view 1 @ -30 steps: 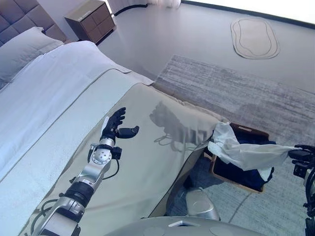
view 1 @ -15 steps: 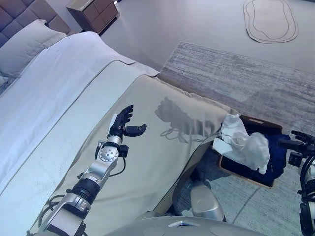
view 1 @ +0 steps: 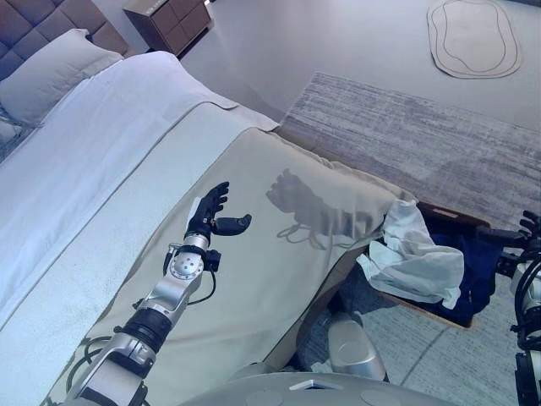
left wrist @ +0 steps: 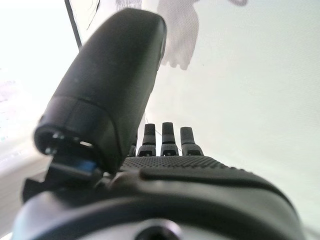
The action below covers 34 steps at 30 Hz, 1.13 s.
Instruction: Pick up the clothes from the bed and place them into the basket
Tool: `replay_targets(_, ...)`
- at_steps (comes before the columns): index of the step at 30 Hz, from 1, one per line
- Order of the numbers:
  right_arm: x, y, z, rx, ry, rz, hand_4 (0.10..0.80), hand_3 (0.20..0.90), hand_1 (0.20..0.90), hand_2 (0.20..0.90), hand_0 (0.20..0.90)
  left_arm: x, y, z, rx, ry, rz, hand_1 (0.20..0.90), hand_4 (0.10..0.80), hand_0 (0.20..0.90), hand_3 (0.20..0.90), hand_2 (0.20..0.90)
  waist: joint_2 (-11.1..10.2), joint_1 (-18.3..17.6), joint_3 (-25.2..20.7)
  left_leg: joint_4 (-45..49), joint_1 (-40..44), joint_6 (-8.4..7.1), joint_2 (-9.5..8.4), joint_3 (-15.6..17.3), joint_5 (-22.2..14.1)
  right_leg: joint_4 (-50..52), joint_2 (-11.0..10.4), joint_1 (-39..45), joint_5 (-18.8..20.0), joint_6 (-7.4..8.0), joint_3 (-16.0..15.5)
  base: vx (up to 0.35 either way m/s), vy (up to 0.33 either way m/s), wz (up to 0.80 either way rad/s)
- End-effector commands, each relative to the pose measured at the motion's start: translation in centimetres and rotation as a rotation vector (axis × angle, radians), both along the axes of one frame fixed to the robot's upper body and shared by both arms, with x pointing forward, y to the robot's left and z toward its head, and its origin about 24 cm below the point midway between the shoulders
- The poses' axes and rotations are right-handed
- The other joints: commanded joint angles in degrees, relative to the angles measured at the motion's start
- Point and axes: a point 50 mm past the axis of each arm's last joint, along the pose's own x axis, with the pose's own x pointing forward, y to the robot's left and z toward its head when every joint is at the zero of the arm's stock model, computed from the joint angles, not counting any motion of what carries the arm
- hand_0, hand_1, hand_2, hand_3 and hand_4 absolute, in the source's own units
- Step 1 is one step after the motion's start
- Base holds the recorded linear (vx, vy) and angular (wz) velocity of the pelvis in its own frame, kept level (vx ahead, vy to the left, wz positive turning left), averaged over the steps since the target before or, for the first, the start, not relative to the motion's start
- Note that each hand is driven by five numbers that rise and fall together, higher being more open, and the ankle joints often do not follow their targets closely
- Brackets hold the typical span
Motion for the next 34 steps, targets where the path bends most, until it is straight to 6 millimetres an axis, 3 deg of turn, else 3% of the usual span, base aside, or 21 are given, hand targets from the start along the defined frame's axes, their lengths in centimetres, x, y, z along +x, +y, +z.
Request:
replay_targets(1, 2.6, 3.5, 1.1, -0.055, -0.173, 0.164, 0.800, 0.900, 0.900, 0.900, 0.900, 0.0, 1.4, 1.3, -0.037, -0.114, 0.050, 0.900, 0.800, 0.900, 0.900, 0.900, -5.32, 1.52, -7.98, 2.04, -3.35, -1.21, 1.57, -5.90, -1.80, 1.98, -2.52, 4.66, -6.51, 2.39, -3.76, 0.037, -0.017, 0.03)
replay_targets(7, 3.9, 9.8, -2.2, 0.077, -0.235, 0.334, 0.800, 0.900, 0.900, 0.900, 0.900, -1.2, 1.7, -0.5, -0.067, -0.063, 0.087, 0.900, 0.800, 0.900, 0.900, 0.900, -7.14, 4.29, -9.04, 1.51, -3.04, -1.23, 1.89, -7.88, -1.11, 1.99, -2.94, 6.33, -7.01, 1.95, -6.75, 0.035, -0.034, 0.14)
replay_targets(9, 4.2, 12.8, -3.7, 0.114, -0.231, 0.414, 0.800, 0.900, 0.900, 0.900, 0.900, -2.0, 2.0, -1.5, -0.070, -0.037, 0.105, 0.900, 0.800, 0.900, 0.900, 0.900, -8.03, 5.71, -9.45, 1.04, -3.02, -1.30, 1.98, -9.11, -0.64, 1.82, -3.09, 7.05, -7.14, 1.76, -8.07, 0.037, -0.041, 0.31)
replay_targets(16, 2.6, 19.9, -7.5, 0.140, -0.162, 0.606, 0.800, 0.900, 0.900, 0.900, 0.900, -4.6, 1.4, -4.1, -0.121, 0.034, 0.064, 0.900, 0.800, 0.900, 0.900, 0.900, -9.74, 8.71, -10.15, 0.33, -3.86, -1.32, 2.12, -12.75, 0.46, 1.65, -3.34, 8.34, -7.62, 1.34, -10.91, 0.033, -0.024, 0.32)
replay_targets(25, 0.1, 21.7, -10.0, 0.165, -0.084, 0.681, 0.800, 0.900, 0.900, 0.900, 0.900, -6.9, 1.6, -6.5, -0.143, 0.139, 0.070, 0.900, 0.800, 0.900, 0.900, 0.900, -10.56, 10.45, -10.01, 0.35, -3.92, -0.86, 1.98, -14.65, 0.57, 2.82, -4.06, 9.75, -9.15, 1.26, -13.58, 0.055, 0.019, 0.23)
replay_targets(34, -0.7, 22.1, -10.1, 0.136, -0.094, 0.681, 0.800, 0.900, 0.900, 0.900, 0.900, -7.2, 2.1, -6.5, -0.157, 0.131, 0.058, 0.900, 0.800, 0.900, 0.900, 0.900, -10.79, 10.78, -9.40, 0.88, -3.68, -0.46, 1.75, -15.38, 0.31, 3.76, -4.29, 10.47, -10.04, 1.26, -14.12, 0.012, 0.001, 0.00)
